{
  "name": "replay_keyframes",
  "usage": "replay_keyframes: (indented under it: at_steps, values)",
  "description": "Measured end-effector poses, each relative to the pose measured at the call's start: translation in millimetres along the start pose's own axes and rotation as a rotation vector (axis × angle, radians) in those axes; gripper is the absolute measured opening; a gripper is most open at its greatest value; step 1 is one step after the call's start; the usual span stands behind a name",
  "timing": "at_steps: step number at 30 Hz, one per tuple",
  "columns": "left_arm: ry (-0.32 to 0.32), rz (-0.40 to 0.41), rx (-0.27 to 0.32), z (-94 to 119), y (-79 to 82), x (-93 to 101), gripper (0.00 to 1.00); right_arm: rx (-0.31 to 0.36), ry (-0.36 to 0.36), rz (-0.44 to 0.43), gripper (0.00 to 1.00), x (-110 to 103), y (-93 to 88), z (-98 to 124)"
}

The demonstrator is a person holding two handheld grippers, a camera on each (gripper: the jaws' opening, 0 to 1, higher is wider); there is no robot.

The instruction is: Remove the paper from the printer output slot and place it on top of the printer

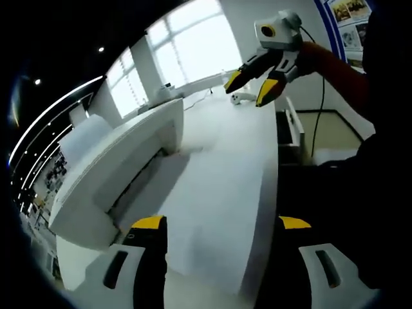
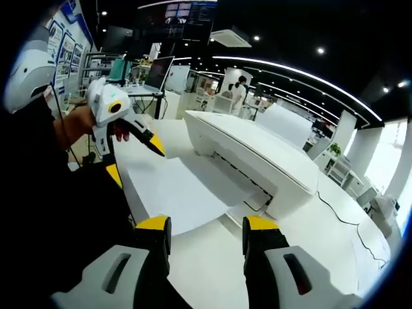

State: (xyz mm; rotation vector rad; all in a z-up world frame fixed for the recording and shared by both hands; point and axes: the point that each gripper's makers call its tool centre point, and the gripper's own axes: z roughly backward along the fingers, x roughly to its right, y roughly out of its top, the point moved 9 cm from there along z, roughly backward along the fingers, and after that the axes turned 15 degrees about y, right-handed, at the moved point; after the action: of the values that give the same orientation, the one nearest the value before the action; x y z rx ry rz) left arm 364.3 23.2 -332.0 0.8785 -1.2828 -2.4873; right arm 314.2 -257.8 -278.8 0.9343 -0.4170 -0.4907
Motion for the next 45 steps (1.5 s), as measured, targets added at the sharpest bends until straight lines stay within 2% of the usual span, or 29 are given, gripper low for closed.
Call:
replay_keyframes:
  at_steps: [5,11,19,23,45]
  values:
    - [0.014,-0.012,-0.003,-4,-0.6,4.9,0.72,0.005,-0.003,-0.002,0.40,0,-0.3,2]
    - [0.044,-0.030,0.021,-7,1.9,6.9,0.71,0.007,-0.008,-0.005,0.40,0,-1.2,4]
    - [0.053,-0.052,-0.001,-13,-1.8,12.6,0.71,0.010,-0.008,-0.007,0.40,0,-1.9,4]
    - [0.086,-0.102,-0.018,-17,-2.2,14.7,0.71,0.013,-0.015,-0.011,0.40,1,-2.1,4]
    - [0.104,-0.175,-0.034,-30,0.4,24.7,0.71,0.015,-0.017,-0.024,0.40,0,-7.6,5]
